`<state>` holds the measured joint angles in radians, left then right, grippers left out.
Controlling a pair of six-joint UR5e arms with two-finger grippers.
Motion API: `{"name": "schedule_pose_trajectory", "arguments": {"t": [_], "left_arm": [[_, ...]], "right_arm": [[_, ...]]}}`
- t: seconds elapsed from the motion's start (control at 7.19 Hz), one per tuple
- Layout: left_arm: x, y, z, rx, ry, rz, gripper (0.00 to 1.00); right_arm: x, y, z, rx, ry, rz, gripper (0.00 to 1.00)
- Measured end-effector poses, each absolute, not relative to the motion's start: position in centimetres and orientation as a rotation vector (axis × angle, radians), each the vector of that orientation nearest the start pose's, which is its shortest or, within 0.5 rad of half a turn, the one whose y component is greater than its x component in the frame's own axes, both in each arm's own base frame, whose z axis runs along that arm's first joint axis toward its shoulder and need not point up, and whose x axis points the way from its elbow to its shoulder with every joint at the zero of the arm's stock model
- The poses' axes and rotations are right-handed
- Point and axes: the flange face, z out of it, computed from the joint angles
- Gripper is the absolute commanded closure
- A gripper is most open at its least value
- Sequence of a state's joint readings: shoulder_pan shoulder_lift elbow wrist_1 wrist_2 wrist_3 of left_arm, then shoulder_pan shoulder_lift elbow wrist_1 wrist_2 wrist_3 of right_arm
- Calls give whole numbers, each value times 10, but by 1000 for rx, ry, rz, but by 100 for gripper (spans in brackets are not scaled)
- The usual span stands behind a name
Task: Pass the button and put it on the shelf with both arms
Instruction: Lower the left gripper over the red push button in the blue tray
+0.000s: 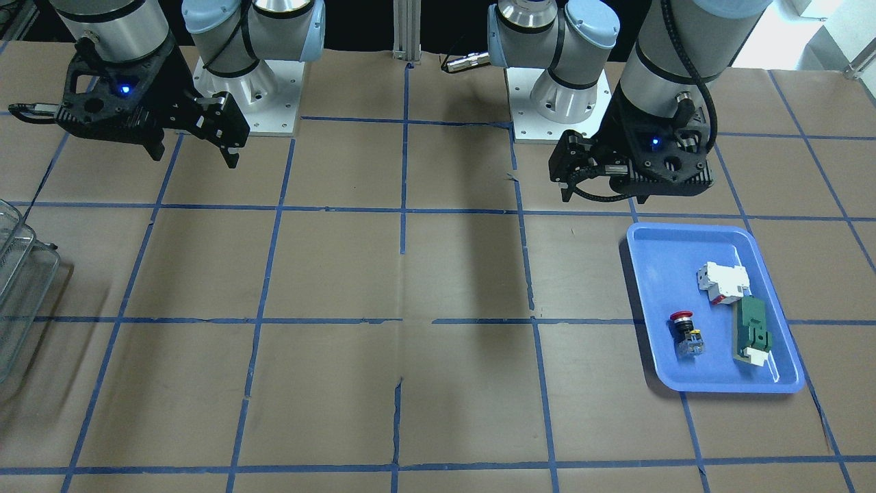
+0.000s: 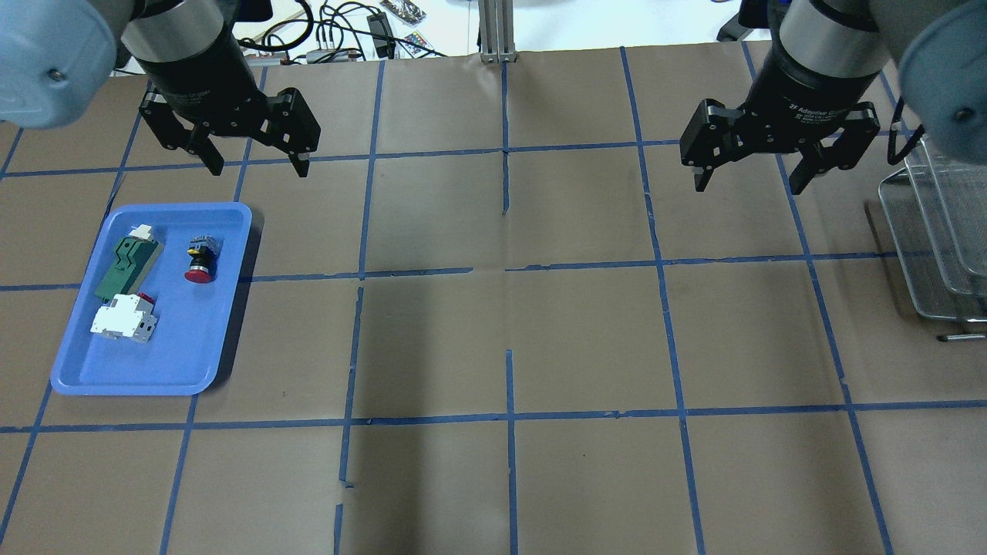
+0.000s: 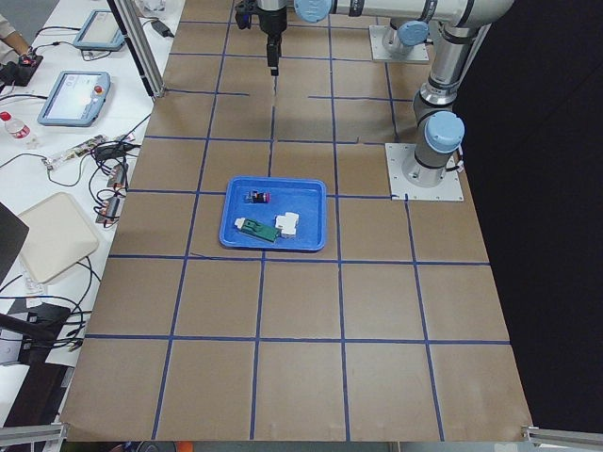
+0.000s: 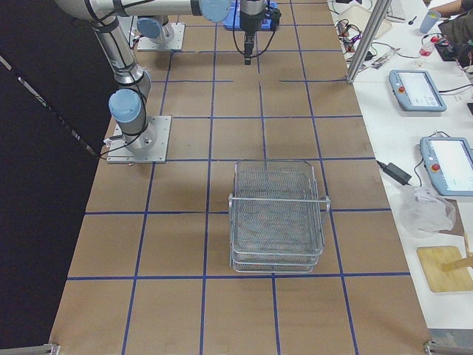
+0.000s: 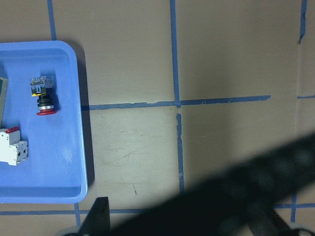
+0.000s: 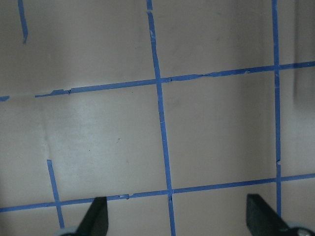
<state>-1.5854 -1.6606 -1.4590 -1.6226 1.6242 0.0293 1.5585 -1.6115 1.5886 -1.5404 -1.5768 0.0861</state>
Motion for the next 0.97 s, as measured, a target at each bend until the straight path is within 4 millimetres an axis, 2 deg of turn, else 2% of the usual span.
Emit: {"name": "schedule_pose_trajectory", "arguments": {"t": [0.28,0.56,0.7,0.83,0.97], "left_arm": [[-136,-524,490,76,3087,54,0],[-127,-519,473,123,3084,92,0],[-107,-518,460,167,3083,76,0],[-79,-521,448,169,3080,21,0],[-42,-525,431,127,3073,-46,0]], "right_arm": [[127,-475,496,151,3145,10,0],[126,-475,496,147,3148,11,0],[126,-474,496,151,3149,11,0],[126,-474,495,157,3150,14,0],[126,-474,495,160,3149,21,0]]}}
